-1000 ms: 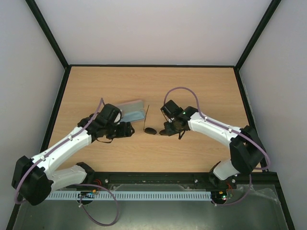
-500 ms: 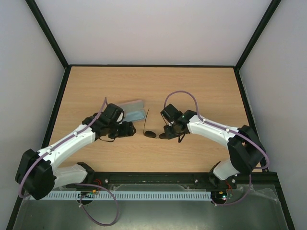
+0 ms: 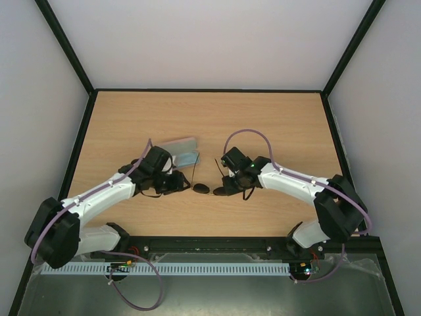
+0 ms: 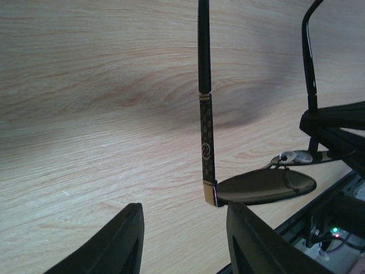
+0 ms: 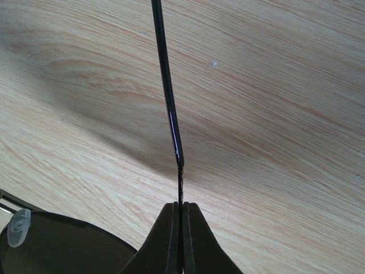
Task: Organize the sunglasses
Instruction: Fold the sunglasses.
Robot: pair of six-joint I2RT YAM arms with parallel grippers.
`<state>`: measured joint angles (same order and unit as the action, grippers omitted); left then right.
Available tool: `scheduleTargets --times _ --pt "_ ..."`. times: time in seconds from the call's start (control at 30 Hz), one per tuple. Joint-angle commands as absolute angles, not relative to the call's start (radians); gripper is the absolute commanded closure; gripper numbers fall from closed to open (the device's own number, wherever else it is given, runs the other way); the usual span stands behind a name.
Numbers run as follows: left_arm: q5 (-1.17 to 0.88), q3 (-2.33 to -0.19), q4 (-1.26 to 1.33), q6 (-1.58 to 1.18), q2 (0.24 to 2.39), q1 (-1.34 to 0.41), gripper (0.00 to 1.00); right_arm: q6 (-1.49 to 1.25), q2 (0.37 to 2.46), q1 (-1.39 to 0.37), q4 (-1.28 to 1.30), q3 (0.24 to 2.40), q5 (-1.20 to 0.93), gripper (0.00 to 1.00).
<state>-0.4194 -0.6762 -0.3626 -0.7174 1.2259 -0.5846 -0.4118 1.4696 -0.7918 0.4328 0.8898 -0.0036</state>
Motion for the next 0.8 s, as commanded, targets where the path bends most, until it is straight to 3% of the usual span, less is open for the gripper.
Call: scheduleTargets --times 0.0,0.13,0.47,0.77 --pt "-0.455 -0.652 -0.318 -0.731 1.224 -0.589 0.61 -0.42 1.439 -0.798 0.425 0.872 -0.036 0.99" --pt "-0.475 -0.633 -0.282 -0.75 1.238 -0.59 0.69 -0.42 1.434 -0.798 0.412 0.862 -0.053 0.99" --pt "-0.538 -0.598 -0.192 -0.785 1.24 -0.583 0.59 -0.423 1.409 -0.799 0.392 0.843 -0.084 0.99" --pt "-0.618 -0.556 -0.123 -0.824 1.216 -0.558 0.67 -0.426 1.401 -0.8 0.383 0.834 -0.092 0.99"
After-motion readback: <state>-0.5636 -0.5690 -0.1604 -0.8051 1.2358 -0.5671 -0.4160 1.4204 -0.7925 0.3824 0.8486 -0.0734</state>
